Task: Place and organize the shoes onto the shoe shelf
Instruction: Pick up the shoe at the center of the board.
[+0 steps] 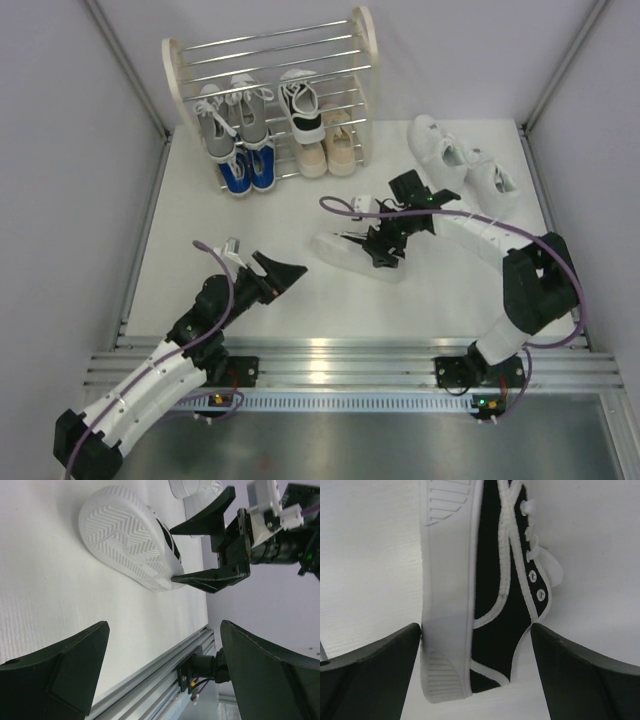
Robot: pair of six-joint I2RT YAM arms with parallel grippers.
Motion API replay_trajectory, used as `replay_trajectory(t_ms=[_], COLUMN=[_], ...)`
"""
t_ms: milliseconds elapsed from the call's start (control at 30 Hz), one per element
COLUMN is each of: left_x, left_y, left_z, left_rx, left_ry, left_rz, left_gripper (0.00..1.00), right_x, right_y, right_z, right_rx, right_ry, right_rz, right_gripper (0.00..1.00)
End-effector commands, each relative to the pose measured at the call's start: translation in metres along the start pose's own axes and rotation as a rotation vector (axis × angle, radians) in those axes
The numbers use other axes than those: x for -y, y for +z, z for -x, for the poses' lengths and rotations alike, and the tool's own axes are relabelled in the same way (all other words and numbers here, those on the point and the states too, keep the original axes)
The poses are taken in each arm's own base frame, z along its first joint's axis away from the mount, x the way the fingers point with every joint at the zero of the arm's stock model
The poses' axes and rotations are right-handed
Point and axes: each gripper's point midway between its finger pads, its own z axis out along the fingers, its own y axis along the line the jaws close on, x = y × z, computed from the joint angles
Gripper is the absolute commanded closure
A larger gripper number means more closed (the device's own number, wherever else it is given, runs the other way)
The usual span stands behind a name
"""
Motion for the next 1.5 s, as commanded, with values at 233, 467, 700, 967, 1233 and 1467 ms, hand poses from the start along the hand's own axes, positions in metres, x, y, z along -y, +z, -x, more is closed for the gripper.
replay_trajectory(t_ms=[233, 467, 700, 967, 1233, 1467], left_x=[-0.013, 0.004, 0.049, 0.087, 0.057, 0.057], left_y=[0.009, 0.020, 0.042, 0.051, 0.058, 0.071], left_z=[-0.006, -0.003, 0.010, 0.027, 0.024, 0.029], left_rx=[0.019, -0.011, -0.050, -0.055, -0.016, 0.000], left_ry=[-0.306, -0.388, -0.508, -0.584, -0.628, -0.647], left_rz=[-0.016, -0.012, -0.105, -0.192, -0.076, -0.069], left_gripper=[0.02, 0.02, 0.02, 0.02, 0.02, 0.02], right_x=[-0.023, -0.012, -0.005, 0.013, 0.013, -0.009], right_y=[0.027, -0.034, -0.080, -0.112, -0.130, -0.117], right_z=[-0.013, 0.023, 0.045, 0.068, 0.092, 0.112], right_rx=[-0.071, -0.032, -0.182, -0.287, -0.239, -0.239], right_ry=[-0.140, -0.356, -0.637, -0.774, -0.781, -0.900], right_rz=[-0.030, -0.224, -0.432, -0.640, -0.741, -0.725], right_gripper=[0.76, 1.00, 1.00, 1.00, 1.00, 1.00])
